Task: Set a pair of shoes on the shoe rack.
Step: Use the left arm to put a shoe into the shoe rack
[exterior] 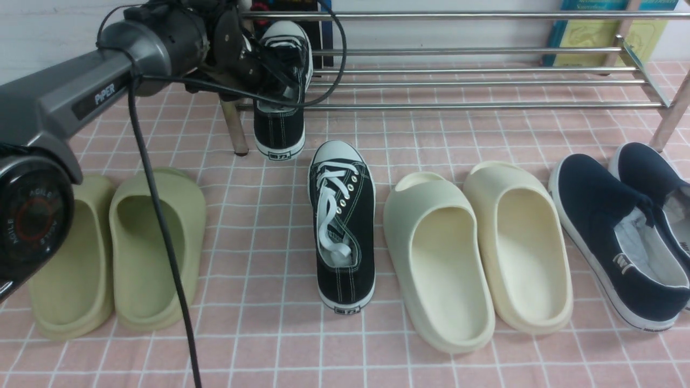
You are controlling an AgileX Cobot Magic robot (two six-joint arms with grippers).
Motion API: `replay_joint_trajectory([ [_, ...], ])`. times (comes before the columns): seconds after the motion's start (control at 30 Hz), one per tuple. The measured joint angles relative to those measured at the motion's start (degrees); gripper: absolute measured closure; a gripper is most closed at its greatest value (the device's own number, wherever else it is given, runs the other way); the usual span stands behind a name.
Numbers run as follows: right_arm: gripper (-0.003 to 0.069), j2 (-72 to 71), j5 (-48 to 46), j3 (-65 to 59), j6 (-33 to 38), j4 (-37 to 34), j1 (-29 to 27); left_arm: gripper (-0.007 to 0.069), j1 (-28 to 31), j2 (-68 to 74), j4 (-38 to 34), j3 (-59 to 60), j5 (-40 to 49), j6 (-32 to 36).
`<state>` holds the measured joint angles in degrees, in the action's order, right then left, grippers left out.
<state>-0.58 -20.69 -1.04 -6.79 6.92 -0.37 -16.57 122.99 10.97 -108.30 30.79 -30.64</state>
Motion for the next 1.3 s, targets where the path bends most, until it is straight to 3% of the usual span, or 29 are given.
replay_joint_trajectory([
  [0.1, 0.0418, 0.0, 0.0, 0.0, 0.0, 0.0, 0.0, 0.0179, 0.0, -0.1, 1.6, 0.0, 1.6, 0.0],
  [0.27, 0.0418, 0.0, 0.0, 0.0, 0.0, 0.0, 0.0, 0.0139, -0.1, -0.4, 2.9, 0.0, 3.4, 0.0],
  [0.8, 0.0418, 0.0, 0.0, 0.0, 0.0, 0.0, 0.0, 0.0133, -0.1, -1.8, 11.4, -0.2, 9.1, 0.1],
  [1.1, 0.0418, 0.0, 0.0, 0.0, 0.0, 0.0, 0.0, 0.0133, -0.2, -5.4, 8.9, -0.3, 14.1, 3.1],
  [1.3, 0.0418, 0.0, 0.0, 0.0, 0.0, 0.0, 0.0, 0.0144, -0.2, -8.4, 6.3, -0.4, 11.7, 4.5],
])
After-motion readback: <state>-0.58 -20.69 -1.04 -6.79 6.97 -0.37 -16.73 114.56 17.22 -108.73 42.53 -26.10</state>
